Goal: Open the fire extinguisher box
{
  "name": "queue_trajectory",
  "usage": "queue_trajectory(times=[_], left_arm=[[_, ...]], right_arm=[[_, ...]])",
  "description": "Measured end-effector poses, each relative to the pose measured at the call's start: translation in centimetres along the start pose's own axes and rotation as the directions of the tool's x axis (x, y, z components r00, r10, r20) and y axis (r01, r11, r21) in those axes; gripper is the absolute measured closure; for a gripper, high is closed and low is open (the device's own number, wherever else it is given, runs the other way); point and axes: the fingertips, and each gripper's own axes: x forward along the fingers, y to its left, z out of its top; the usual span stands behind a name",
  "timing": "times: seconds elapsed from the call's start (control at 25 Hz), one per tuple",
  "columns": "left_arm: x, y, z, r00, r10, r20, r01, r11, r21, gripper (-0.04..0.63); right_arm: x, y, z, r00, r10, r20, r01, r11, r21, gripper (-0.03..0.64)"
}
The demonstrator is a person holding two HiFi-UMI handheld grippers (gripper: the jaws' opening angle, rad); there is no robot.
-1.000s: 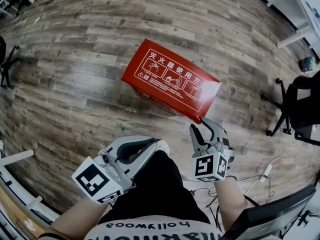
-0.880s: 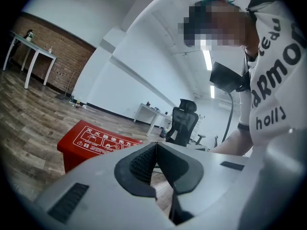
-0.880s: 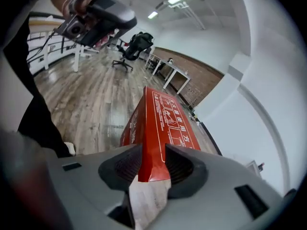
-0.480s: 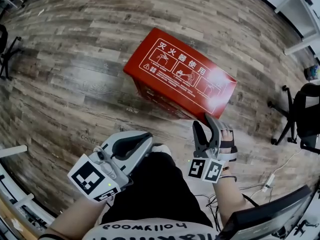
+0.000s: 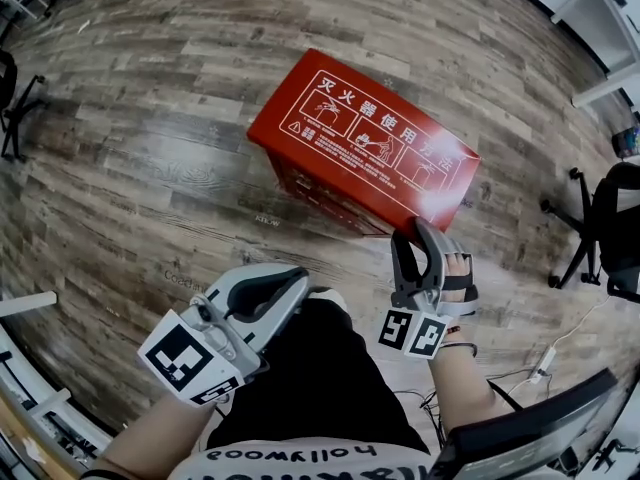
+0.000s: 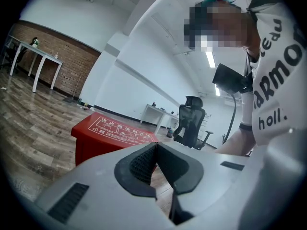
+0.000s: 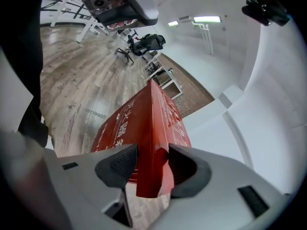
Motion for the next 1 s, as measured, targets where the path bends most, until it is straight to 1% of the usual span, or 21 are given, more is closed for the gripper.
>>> queue_trajectory(times=[0.2, 0.52, 0.64, 0.76, 0.92, 1.0], left_arm=[[-0.1, -0.7, 0.7, 1.0, -0.004, 0.007, 0.004, 1.0, 0.006, 0.589], [-1.9, -1.5, 2.0, 1.0, 0.011, 0.015, -0.011, 1.0, 0.008, 0.589], [-2.4, -1.8, 2.9, 1.0, 0.012, 0.028, -0.012, 1.0, 0.016, 0.589], [-2.4, -1.7, 4.9, 0.999, 0.023, 0.045, -0.023, 1.0, 0.013, 0.589], [-2.5, -2.3, 7.0, 0.999, 0.024, 0.045, -0.025, 1.0, 0.01, 0.589], [-2.7, -2.2, 7.7, 0.998, 0.034, 0.049, -0.034, 0.999, 0.003, 0.589]], right_arm=[[-0.4, -0.5, 0.1, 1.0, 0.022, -0.01, -0.022, 0.998, 0.061, 0.428], [-2.2, -1.8, 1.3, 0.999, 0.031, -0.013, -0.029, 0.995, 0.095, 0.463], [-2.8, -2.3, 1.7, 0.999, 0.042, -0.013, -0.041, 0.996, 0.083, 0.47], [-3.1, -4.0, 2.1, 0.999, 0.043, -0.018, -0.042, 0.997, 0.067, 0.477], [-3.9, -6.0, 2.9, 0.998, 0.062, -0.01, -0.061, 0.996, 0.063, 0.488], [-4.0, -6.7, 2.9, 0.997, 0.067, -0.022, -0.066, 0.995, 0.077, 0.497]])
